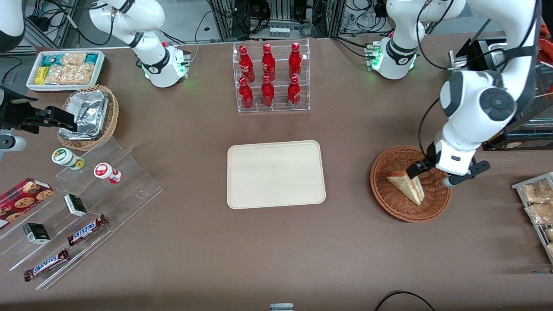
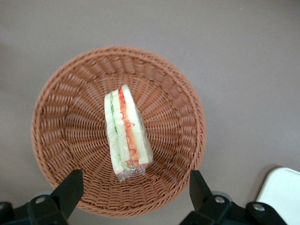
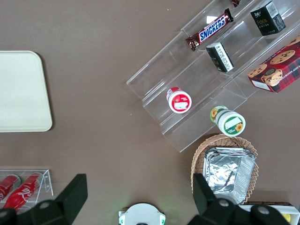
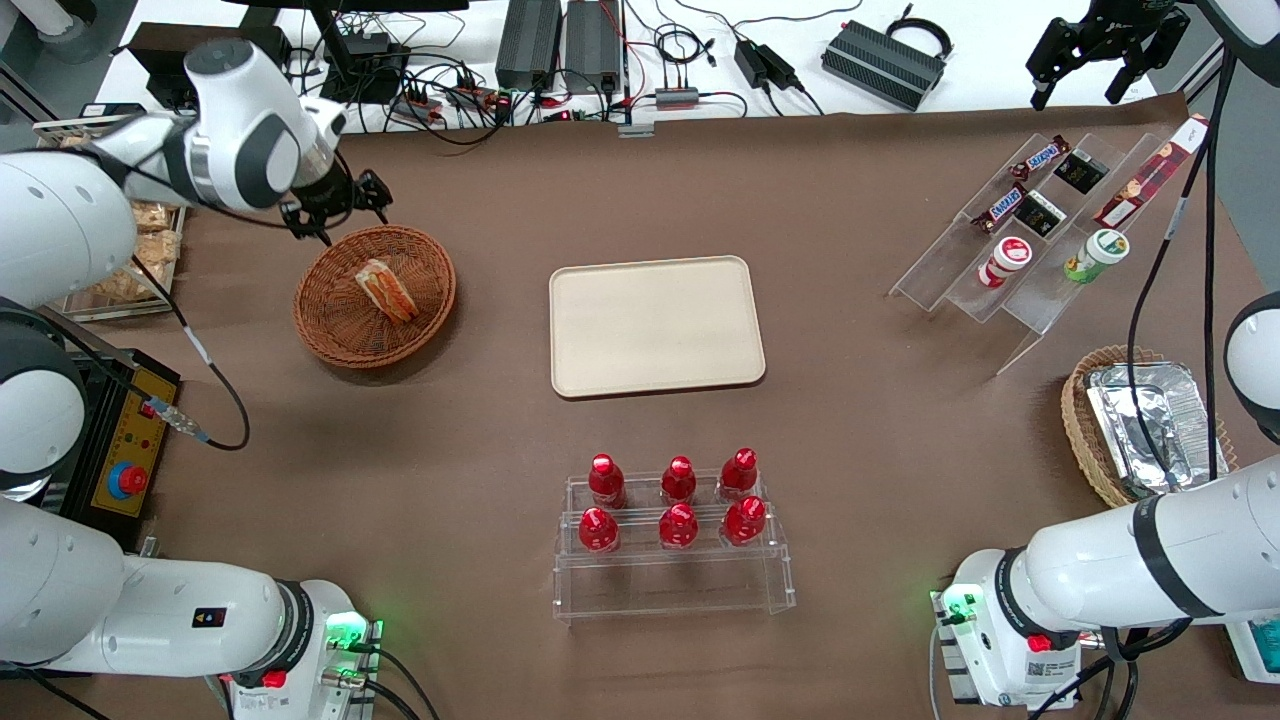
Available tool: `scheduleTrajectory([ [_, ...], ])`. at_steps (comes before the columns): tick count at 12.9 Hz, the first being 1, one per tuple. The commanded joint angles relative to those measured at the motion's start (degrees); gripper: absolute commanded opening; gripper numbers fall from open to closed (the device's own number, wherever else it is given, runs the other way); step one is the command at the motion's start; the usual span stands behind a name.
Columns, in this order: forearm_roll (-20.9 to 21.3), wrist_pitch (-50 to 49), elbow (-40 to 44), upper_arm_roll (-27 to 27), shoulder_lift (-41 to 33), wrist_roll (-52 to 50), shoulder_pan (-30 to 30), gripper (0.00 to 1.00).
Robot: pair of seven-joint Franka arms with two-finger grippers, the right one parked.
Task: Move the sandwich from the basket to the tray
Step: 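Lower the left gripper and close it on the wrapped sandwich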
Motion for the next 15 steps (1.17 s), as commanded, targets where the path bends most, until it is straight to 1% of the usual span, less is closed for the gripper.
scheduleTrajectory([
  [1,0.9,2.3,-3.8,0.3,-1.8,-2.4,0.1,1.0],
  [6,0.9,5.3,-5.7,0.3,2.0,-2.7,0.3,1.0],
  [12,0.8,12.5,-5.9,0.5,7.2,-3.9,0.5,1.0],
  [15,0.8,14.3,-5.9,0.5,8.6,-4.1,0.5,1.0],
])
